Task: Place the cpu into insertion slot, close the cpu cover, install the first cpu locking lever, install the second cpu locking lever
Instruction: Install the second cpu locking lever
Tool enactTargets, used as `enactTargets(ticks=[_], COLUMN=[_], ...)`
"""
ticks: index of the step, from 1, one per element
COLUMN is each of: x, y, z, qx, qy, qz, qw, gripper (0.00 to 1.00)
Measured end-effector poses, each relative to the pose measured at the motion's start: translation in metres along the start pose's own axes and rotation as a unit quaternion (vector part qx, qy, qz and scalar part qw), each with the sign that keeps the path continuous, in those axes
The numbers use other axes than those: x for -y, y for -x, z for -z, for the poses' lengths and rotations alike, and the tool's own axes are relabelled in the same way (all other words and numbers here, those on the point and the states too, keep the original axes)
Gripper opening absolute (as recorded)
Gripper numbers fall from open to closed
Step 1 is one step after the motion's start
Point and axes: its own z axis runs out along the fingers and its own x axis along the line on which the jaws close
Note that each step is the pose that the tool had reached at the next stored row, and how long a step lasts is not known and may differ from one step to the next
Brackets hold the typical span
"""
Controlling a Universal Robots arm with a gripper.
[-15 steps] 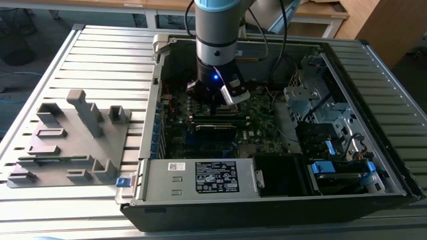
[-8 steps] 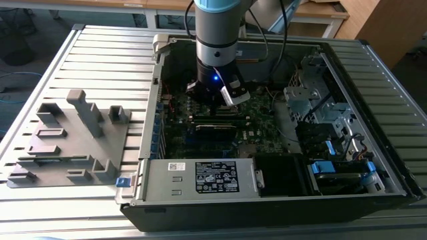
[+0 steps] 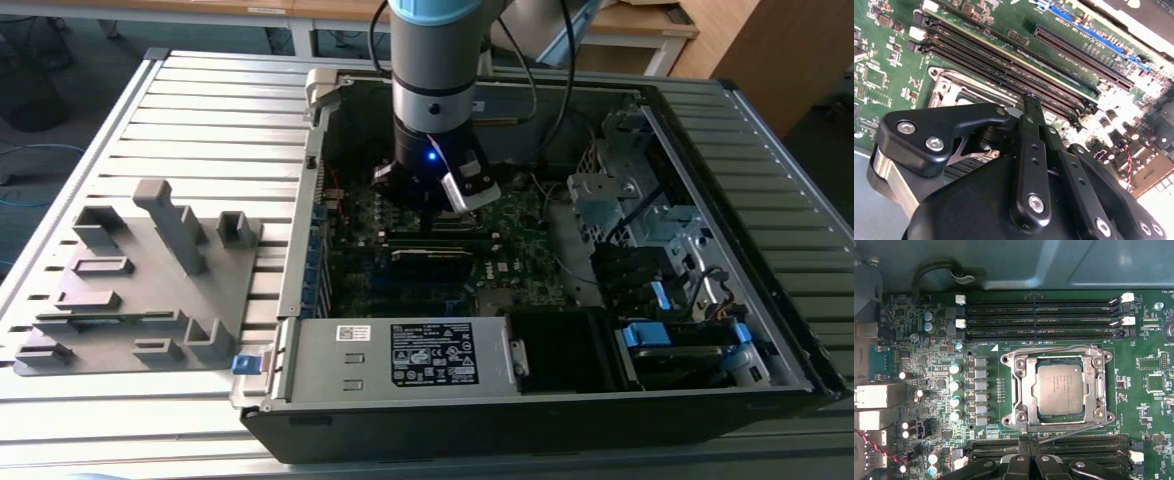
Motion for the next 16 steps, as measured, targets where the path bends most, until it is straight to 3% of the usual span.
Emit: enactTargets(ticks=[16], x=[-0.0002], y=[-0.0038], z=[-0.0071], qx=[0.0004], qy=[0.0002], qz=[0.001], qw=[1.00000], gripper=[0.11])
